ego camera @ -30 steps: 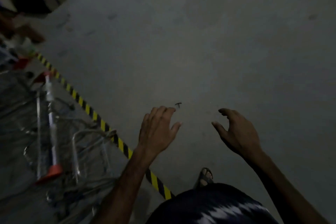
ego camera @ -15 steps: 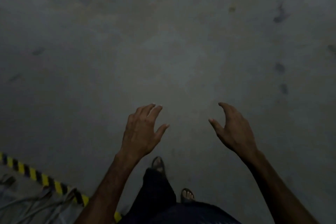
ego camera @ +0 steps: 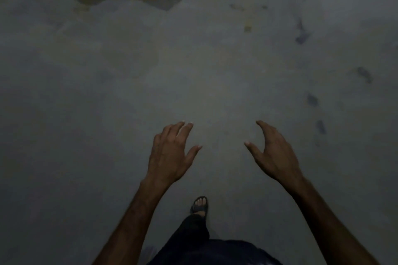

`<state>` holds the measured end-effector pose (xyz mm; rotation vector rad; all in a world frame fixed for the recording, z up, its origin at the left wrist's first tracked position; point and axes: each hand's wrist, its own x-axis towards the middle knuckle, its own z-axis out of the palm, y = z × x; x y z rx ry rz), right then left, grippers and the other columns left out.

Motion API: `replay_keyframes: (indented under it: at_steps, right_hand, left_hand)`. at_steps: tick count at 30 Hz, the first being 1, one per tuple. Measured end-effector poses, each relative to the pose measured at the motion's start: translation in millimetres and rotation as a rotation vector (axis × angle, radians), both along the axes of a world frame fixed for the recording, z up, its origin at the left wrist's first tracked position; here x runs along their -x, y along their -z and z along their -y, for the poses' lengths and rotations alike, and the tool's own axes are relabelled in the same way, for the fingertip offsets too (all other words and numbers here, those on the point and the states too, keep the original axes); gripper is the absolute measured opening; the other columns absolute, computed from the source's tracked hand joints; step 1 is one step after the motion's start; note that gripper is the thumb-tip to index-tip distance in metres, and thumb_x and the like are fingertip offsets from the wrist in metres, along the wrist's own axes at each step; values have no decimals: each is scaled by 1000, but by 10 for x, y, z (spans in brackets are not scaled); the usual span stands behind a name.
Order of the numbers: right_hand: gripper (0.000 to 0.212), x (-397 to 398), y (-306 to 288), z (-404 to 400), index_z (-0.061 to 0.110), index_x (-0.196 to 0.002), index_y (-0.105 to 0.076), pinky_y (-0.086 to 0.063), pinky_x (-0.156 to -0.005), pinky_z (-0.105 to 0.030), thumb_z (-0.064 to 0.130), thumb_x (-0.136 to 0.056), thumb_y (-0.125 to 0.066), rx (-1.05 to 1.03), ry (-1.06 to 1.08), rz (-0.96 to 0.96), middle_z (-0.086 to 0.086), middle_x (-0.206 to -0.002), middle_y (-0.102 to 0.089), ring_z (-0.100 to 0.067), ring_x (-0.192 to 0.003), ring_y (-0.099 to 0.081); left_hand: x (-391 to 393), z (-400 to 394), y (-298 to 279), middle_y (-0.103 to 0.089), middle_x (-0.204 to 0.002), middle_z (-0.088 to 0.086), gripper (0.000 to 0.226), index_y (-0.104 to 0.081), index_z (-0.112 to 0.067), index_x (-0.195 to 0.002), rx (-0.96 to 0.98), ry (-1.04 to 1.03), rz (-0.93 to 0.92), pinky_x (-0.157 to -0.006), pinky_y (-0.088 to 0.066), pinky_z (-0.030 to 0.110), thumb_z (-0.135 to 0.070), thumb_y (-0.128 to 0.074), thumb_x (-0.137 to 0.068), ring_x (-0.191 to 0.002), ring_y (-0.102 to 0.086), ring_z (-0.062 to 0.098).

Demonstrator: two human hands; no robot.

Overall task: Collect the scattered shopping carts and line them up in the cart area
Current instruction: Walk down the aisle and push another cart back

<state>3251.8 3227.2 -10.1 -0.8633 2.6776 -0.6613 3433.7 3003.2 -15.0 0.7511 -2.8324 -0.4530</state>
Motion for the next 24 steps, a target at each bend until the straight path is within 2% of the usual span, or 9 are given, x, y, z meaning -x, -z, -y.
replay_keyframes:
  at_steps: [4,8,12,17,24]
  right_hand:
    - [72,594,-118,551,17,-161,-34,-33,-121,-46,48,-102,-60,48,76,-8,-7,-164,-41,-26,-151,-38]
    - [70,1184,-133,940,19,-160,-35,-36,-121,-46,47,-102,-61,98,159,9,-6,-163,-42,-25,-149,-40]
    - [69,1924,46,1357,19,-160,-36,-37,-119,-45,46,-102,-61,116,204,19,-5,-162,-43,-25,-148,-41]
    - [69,3094,210,2000,17,-160,-37,-39,-119,-46,45,-102,-61,147,212,37,-7,-162,-44,-26,-147,-43]
    - [69,4890,87,3085,20,-160,-36,-39,-119,-47,47,-102,-61,159,155,44,-5,-162,-43,-25,-148,-41]
  left_hand:
    - [852,712,-124,-56,-151,4,68,-50,-21,-153,35,55,-5,-104,-46,47,-61,-51,-98,-138,-49,25]
    - [1598,1199,-161,-55,-151,5,67,-49,-21,-154,27,82,-19,-104,-46,47,-58,-60,-99,-138,-48,25]
    - [2381,1641,4,-53,-153,5,70,-46,-22,-156,13,105,15,-105,-45,48,-59,-59,-99,-140,-47,25]
    - [3500,2248,161,-51,-155,6,72,-44,-22,-158,19,116,51,-106,-44,47,-59,-60,-99,-142,-46,26]
    - [5254,3229,-127,-51,-156,5,71,-42,-23,-159,39,105,20,-109,-43,46,-60,-58,-100,-143,-45,25]
